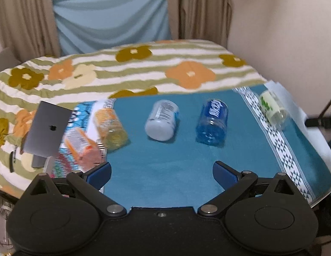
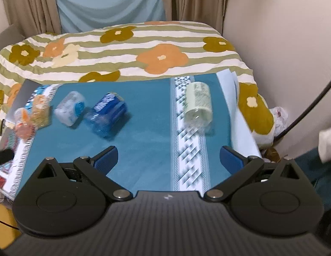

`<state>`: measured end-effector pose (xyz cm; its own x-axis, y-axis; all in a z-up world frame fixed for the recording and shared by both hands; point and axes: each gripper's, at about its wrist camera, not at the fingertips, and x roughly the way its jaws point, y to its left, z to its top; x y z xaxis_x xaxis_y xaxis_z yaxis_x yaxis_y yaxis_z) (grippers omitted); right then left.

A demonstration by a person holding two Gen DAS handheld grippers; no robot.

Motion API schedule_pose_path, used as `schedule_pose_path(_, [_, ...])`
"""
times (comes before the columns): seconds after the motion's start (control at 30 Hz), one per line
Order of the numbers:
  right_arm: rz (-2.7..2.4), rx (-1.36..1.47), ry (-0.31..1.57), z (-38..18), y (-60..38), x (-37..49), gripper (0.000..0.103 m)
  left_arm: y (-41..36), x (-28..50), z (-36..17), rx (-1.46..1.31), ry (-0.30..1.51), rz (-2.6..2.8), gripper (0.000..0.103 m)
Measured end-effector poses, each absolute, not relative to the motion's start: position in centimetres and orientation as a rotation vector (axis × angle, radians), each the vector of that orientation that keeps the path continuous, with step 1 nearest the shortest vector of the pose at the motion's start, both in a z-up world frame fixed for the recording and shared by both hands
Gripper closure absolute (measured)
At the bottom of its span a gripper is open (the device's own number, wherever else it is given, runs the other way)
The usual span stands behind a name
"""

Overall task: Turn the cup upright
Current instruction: 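Move the right tool to the clear green-labelled cup lying on its side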

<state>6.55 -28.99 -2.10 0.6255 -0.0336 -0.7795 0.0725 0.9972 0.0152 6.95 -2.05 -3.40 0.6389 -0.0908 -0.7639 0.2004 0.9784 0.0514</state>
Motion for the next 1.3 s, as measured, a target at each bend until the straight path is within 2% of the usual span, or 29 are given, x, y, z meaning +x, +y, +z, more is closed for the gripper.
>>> schedule_pose_path(0.3, [0.001, 0.013, 0.962, -5.6, -35.2, 15.9, 0.000, -5.3, 10.9, -6.4, 0.120, 0.924, -0.183, 0.001])
schedule_pose_path(0.7, [0.116, 0.086, 1.133, -11.6, -38.2, 24.8, 0.000, -8.7, 13.1, -8.4, 0.173, 0.933, -0.144, 0.000])
schedule_pose_path(1.1, [0.116, 0.214, 1.233, -13.9, -39.9, 26.5, 0.023, -9.5, 14.5, -9.4, 0.187, 0.951, -0.190, 0.000])
schedule_pose_path(1.3, [0.128, 0.227, 1.227, -13.8, -40.2, 26.4, 0.024, -9.5, 14.4, -9.3, 0.181, 0.953, -0.202, 0.000])
